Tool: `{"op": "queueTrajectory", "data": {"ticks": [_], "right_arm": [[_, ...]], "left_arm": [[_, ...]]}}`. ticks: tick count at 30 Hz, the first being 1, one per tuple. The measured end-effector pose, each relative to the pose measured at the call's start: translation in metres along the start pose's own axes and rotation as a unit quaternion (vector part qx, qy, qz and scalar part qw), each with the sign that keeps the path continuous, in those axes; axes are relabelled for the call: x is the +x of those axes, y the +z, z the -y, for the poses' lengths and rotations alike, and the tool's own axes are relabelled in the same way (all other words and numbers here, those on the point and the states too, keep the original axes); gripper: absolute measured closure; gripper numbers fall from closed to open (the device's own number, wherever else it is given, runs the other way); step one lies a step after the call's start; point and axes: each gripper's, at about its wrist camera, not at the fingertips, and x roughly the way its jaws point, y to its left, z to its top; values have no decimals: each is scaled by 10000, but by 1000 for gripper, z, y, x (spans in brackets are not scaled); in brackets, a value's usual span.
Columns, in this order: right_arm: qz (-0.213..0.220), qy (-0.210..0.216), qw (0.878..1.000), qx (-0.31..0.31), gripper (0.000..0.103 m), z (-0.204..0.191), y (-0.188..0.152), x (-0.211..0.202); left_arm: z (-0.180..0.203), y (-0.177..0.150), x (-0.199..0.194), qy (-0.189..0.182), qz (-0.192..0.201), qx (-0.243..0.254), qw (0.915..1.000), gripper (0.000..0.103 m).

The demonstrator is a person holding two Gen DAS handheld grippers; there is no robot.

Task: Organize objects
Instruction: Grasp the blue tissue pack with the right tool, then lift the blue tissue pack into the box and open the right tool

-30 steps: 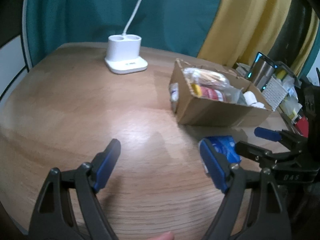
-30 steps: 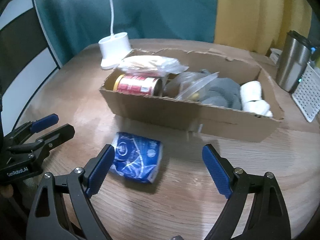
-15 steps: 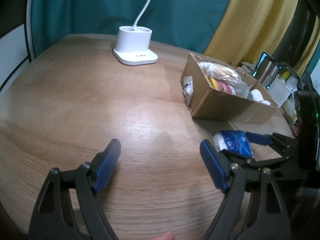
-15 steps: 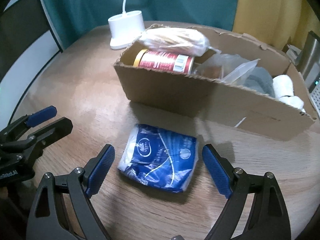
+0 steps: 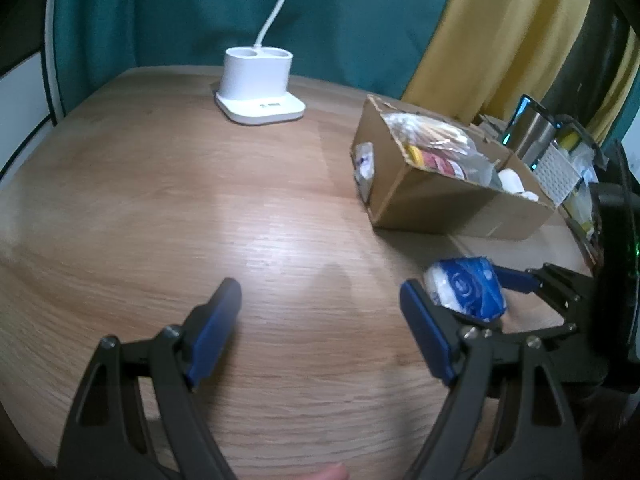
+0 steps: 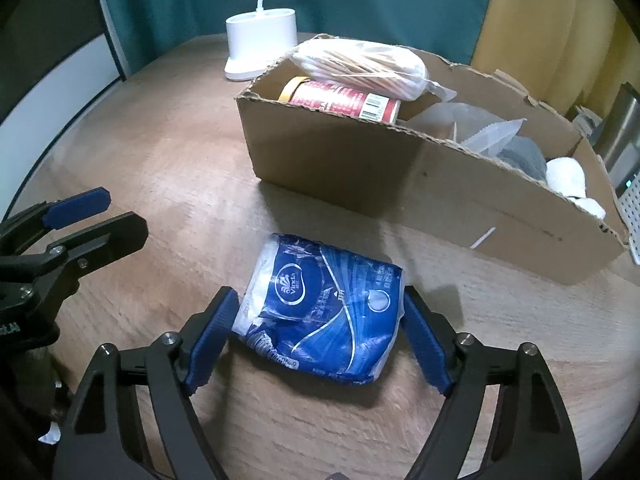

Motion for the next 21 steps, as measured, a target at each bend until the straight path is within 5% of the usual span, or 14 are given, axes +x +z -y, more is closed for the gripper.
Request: {"op": "queueTrajectory", "data": {"ticks": [21], "right_arm": [[421, 53, 9977, 522, 21, 66, -22, -56]], "left_arm": [[72, 11, 2, -78, -26, 445, 9990, 20]]}}
